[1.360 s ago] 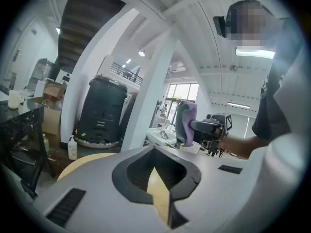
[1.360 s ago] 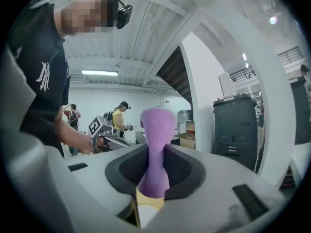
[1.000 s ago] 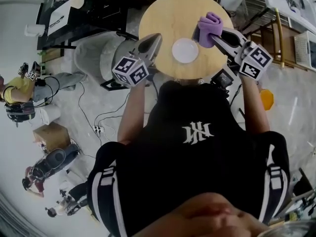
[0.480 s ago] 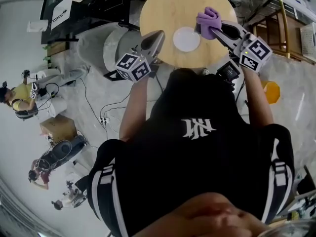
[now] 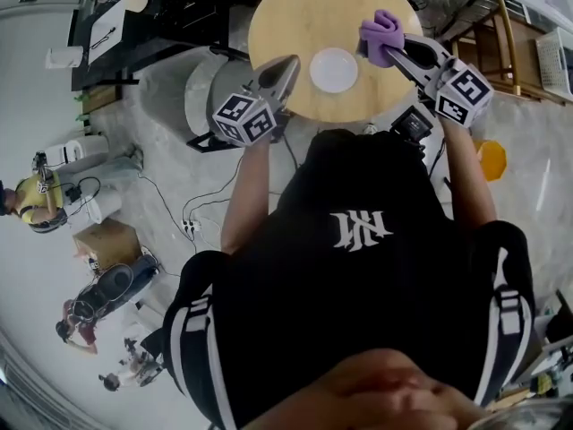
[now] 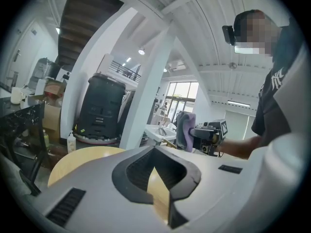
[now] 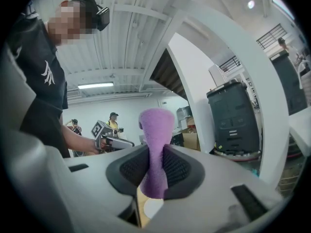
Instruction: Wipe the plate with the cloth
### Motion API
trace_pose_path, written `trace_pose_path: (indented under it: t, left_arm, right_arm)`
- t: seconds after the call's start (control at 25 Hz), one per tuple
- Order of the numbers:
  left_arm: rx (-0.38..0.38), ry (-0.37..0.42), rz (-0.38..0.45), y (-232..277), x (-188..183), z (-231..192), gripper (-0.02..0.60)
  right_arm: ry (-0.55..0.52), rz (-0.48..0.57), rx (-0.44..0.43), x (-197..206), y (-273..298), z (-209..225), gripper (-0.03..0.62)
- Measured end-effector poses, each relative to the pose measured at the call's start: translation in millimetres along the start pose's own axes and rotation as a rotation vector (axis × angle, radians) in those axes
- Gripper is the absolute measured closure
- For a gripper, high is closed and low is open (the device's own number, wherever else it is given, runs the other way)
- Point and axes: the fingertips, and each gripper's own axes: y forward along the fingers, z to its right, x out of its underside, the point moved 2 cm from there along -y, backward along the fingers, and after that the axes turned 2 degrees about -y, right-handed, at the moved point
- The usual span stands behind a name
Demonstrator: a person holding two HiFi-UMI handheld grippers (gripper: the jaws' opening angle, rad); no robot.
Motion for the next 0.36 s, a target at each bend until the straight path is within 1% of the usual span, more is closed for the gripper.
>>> trace_pose_path:
  t: [0.12, 0.36]
  left_arm:
    - [-0.003, -0.012, -0.003, -0.5, 7.5, 0.3, 0.580]
    - [-0.008, -0.041, 0.020, -4.6, 12.7, -2.0, 0.580]
  right_arm:
    - [0.001, -0.007, 0.000, 3.8, 2.7, -1.8, 0.522]
    - [0.002, -0.038, -0.014, 13.7, 11.1, -7.0, 0.522]
